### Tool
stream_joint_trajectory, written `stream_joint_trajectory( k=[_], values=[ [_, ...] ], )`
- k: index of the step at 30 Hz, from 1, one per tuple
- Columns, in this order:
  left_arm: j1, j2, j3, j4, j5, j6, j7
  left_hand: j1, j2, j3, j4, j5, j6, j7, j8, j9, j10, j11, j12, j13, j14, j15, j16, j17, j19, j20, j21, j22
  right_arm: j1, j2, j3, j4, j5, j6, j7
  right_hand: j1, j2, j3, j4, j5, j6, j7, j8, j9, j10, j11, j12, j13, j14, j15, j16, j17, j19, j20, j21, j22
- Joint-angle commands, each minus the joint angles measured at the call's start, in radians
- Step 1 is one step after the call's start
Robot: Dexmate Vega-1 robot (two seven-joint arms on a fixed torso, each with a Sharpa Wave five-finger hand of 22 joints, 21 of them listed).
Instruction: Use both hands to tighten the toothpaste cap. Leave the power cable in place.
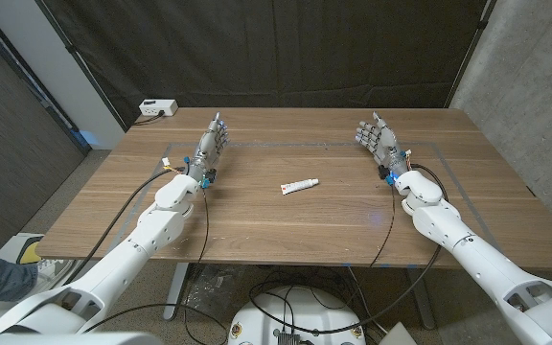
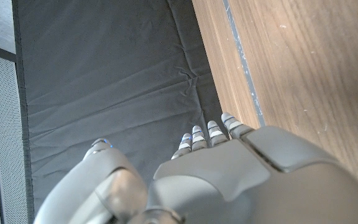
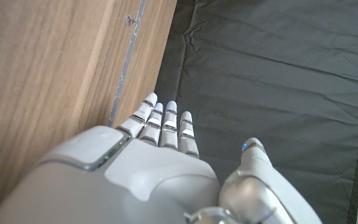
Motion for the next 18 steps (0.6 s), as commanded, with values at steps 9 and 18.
stream_joint_trajectory(
  k=[9, 18],
  values=[
    [0.038, 0.035, -0.011, -0.068, 0.031, -0.017, 0.021, 0.011, 0.000, 0.004, -0.002, 0.003, -0.008, 0.003, 0.005, 0.005, -0.006, 0.001, 0.005, 0.002, -0.009, -0.002, 0.004, 0.001, -0.010, -0.003, 0.006, 0.004, -0.032, -0.007, 0.008, -0.043, -0.013, 0.043, -0.015, 0.011, -0.003, 0.005, -0.002, 0.004, 0.007, 0.001, 0.004, 0.005, 0.008, -0.001, 0.005, 0.002, 0.007, 0.000, 0.006, 0.005, 0.004, 0.000, 0.001, 0.001],
    [0.057, 0.068, -0.007, -0.098, 0.102, -0.048, 0.050, 0.039, -0.006, 0.008, -0.020, -0.001, -0.010, 0.005, 0.005, 0.006, 0.003, -0.009, 0.007, 0.002, 0.007, -0.003, 0.008, -0.001, -0.012, -0.002, 0.003, 0.003, -0.082, -0.013, 0.022, -0.094, -0.022, 0.072, -0.055, 0.015, -0.004, 0.006, -0.005, 0.004, 0.018, -0.001, 0.008, 0.005, 0.025, -0.004, 0.010, 0.002, 0.021, -0.004, 0.010, 0.004, 0.017, -0.003, 0.002, 0.001]
  ],
)
